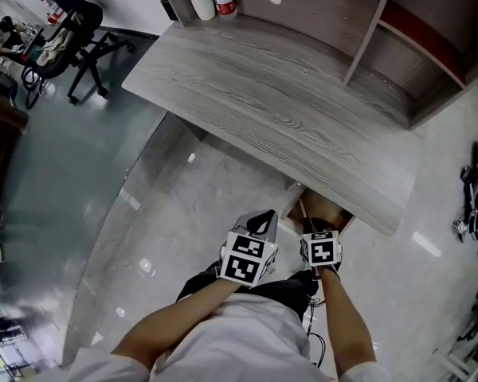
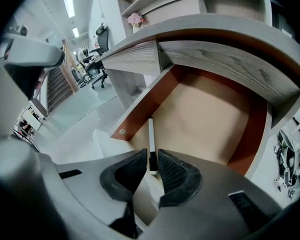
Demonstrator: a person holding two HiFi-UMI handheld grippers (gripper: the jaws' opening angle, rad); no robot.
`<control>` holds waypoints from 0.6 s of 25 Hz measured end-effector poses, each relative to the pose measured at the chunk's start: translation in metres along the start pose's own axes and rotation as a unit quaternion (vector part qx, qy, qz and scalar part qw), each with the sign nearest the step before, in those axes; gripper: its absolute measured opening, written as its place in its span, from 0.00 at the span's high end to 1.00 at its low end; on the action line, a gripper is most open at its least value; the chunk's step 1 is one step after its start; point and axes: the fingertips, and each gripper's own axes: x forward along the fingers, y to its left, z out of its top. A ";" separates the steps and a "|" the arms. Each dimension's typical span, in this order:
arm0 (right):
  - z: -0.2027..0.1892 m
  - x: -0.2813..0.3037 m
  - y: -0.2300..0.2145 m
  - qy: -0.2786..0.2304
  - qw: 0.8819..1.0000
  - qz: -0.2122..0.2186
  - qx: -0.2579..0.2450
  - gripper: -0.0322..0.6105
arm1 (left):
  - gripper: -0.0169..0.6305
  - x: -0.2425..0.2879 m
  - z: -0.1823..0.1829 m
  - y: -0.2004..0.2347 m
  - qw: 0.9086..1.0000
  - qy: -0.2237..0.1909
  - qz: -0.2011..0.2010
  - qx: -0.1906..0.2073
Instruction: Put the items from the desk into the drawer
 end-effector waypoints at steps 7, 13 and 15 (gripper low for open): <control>0.006 -0.028 0.003 -0.022 1.000 0.007 0.001 0.87 | 0.97 -0.010 0.008 -0.010 1.000 -0.012 0.012 -0.009; 0.023 -0.071 0.009 -0.056 0.998 0.025 -0.011 0.89 | 0.97 -0.016 0.014 -0.033 0.999 -0.023 0.016 -0.032; 0.030 -0.085 0.010 -0.069 0.997 0.030 -0.015 0.90 | 0.97 -0.018 0.016 -0.042 0.999 -0.027 0.018 -0.038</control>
